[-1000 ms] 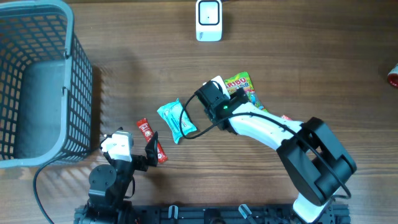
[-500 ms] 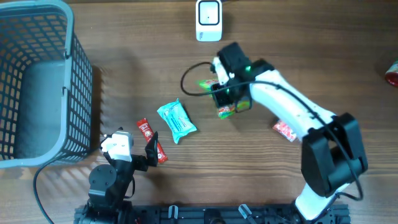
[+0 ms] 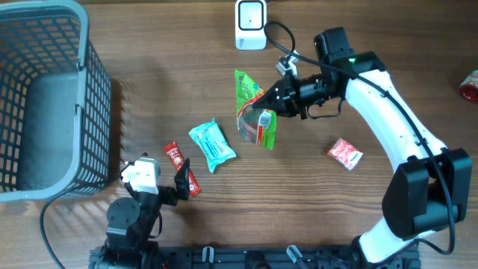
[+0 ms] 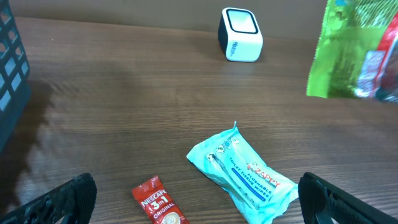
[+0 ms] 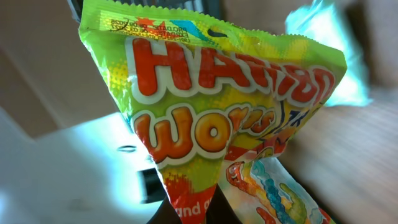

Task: Scan the item barcode
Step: 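Lift the HARIBO bag and hold it over the white scanner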

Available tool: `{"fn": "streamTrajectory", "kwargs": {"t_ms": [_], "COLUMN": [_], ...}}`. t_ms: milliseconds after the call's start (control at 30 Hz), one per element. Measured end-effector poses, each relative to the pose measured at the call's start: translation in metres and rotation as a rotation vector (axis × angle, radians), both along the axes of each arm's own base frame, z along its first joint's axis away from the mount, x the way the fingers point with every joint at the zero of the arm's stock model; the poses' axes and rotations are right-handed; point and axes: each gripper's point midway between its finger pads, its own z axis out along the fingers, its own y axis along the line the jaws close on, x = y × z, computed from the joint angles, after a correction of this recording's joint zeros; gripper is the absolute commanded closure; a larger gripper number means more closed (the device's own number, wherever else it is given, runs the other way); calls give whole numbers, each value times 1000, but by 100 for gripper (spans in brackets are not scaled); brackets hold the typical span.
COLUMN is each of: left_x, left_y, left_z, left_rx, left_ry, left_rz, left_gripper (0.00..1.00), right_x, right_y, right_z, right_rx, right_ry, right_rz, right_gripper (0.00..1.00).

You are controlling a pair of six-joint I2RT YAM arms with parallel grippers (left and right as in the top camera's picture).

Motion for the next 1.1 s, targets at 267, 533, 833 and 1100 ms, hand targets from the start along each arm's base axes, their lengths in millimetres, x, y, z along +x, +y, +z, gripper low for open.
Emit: {"fn": "streamTrajectory", "kwargs": {"t_ms": [267,533,833,1100], "left_x": [0,0,0,0], "left_y": [0,0,0,0], "left_z": [0,0,0,0], "left_rx": [0,0,0,0], "left_ry": [0,0,0,0], "left_rz": [0,0,0,0], "left_gripper": [0,0,0,0], "right_x": [0,13,77,185], "right_y": [5,5,-44,-87], "right_z": [16,7,-62,-27], "right_rx": [53,10,-486,-669], "right_ry": [232,160,-187,-633], "right_rz": [-55,-86,-320,-722], "right_gripper": [96,96,96,95]}}
